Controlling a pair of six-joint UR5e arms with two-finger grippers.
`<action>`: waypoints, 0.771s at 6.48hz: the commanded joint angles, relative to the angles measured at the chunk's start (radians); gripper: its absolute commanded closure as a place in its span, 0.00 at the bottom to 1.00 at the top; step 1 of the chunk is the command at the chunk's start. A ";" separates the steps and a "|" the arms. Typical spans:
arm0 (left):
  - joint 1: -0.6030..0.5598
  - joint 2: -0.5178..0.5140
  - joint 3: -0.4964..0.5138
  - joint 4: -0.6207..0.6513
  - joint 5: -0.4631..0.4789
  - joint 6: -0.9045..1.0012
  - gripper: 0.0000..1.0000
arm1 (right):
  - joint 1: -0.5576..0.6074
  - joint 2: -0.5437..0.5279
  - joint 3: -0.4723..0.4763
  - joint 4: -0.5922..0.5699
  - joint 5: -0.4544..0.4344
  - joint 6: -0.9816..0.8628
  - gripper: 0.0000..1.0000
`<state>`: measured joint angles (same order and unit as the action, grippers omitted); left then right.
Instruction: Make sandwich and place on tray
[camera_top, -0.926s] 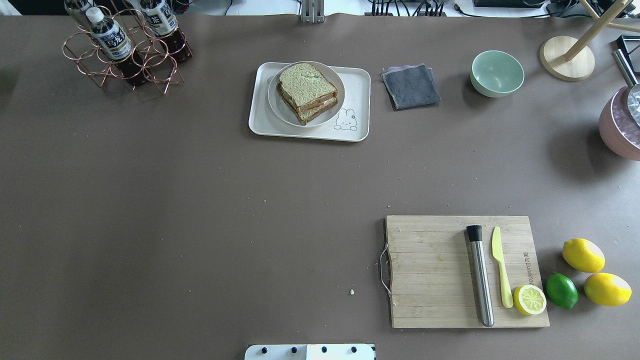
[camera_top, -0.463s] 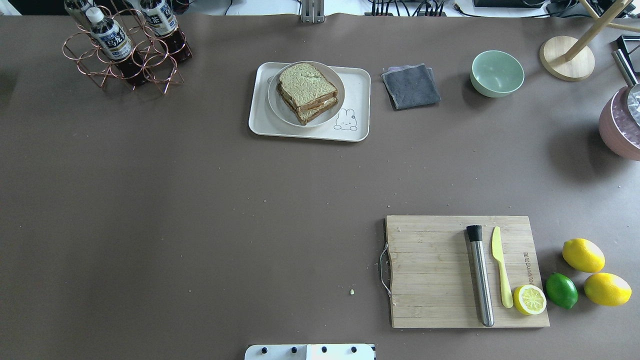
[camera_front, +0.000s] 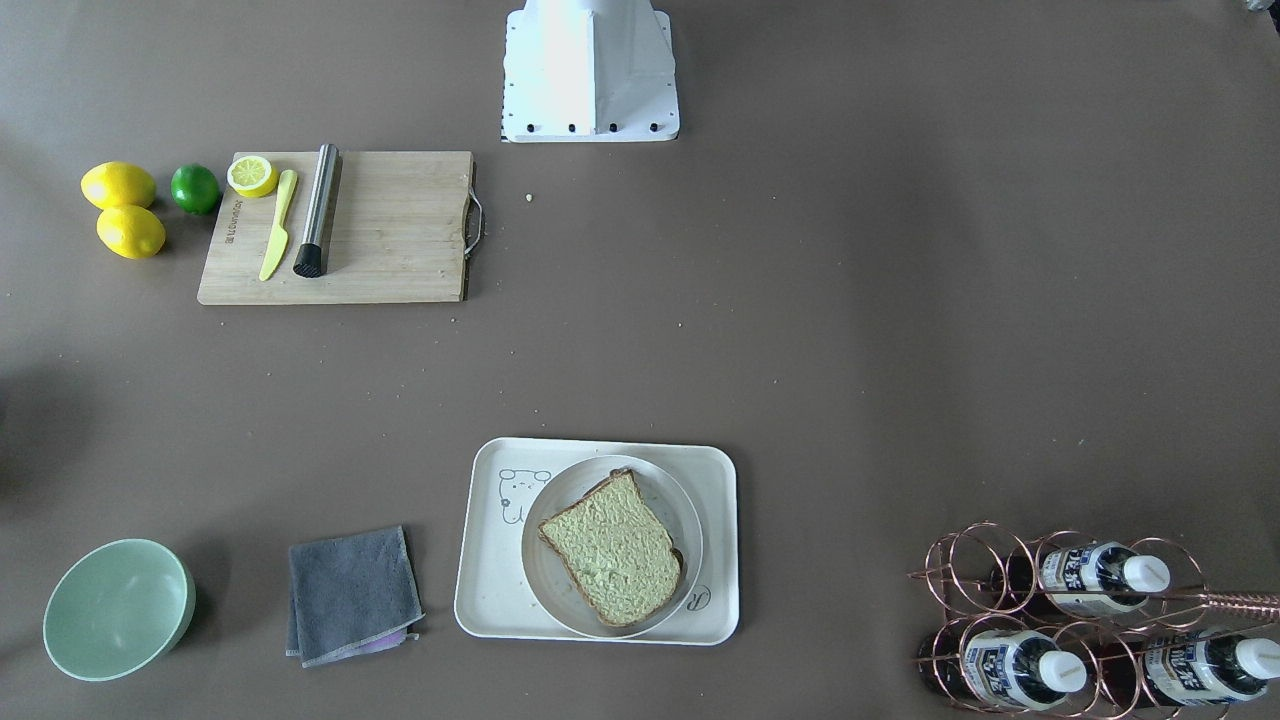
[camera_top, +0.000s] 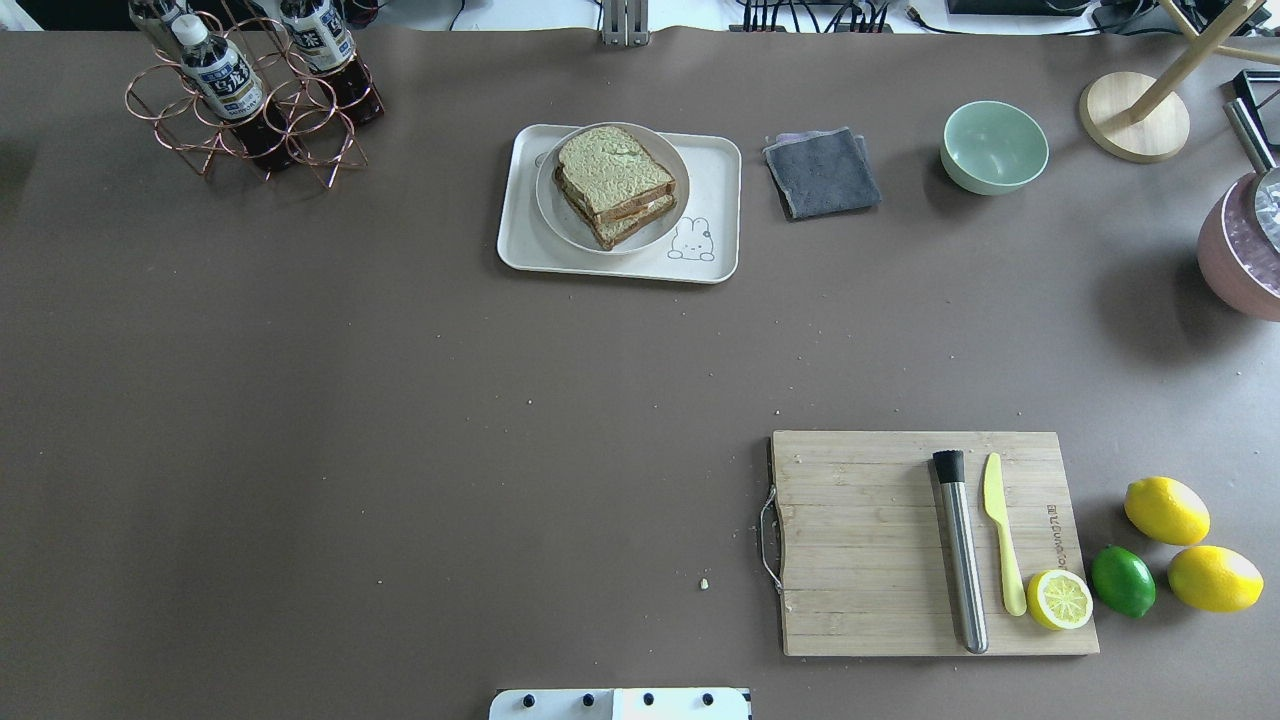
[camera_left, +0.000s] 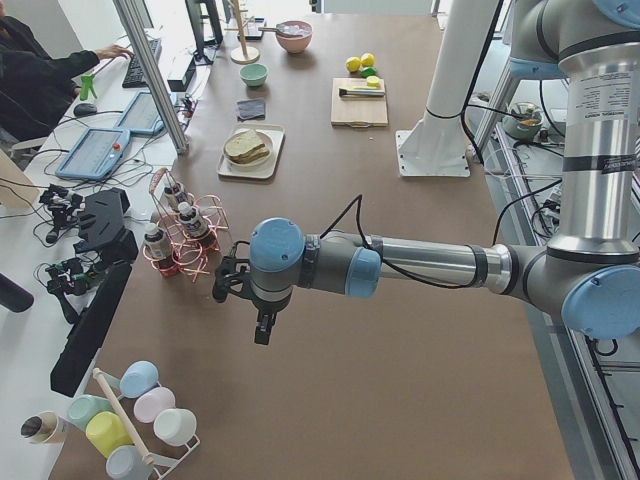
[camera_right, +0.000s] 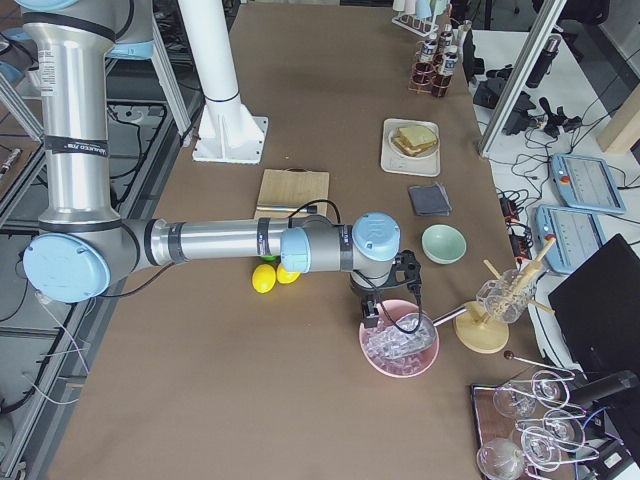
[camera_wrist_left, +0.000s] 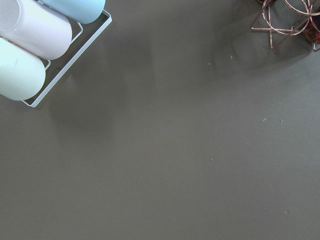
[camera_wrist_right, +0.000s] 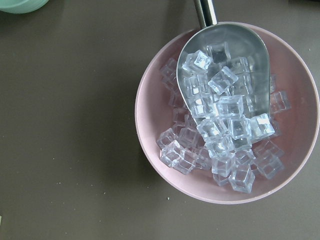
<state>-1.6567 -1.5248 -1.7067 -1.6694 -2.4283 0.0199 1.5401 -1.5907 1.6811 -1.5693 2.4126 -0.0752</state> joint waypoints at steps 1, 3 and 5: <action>0.000 0.000 0.002 -0.009 0.000 0.000 0.03 | 0.000 0.000 -0.001 0.000 0.002 0.000 0.00; -0.002 0.002 -0.002 -0.012 0.000 0.000 0.03 | -0.002 0.000 -0.001 0.000 0.003 0.000 0.00; -0.003 0.002 -0.005 -0.012 -0.002 0.000 0.03 | 0.000 0.000 0.000 0.000 0.003 0.000 0.00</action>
<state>-1.6587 -1.5235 -1.7097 -1.6811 -2.4295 0.0199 1.5390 -1.5908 1.6799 -1.5693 2.4159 -0.0752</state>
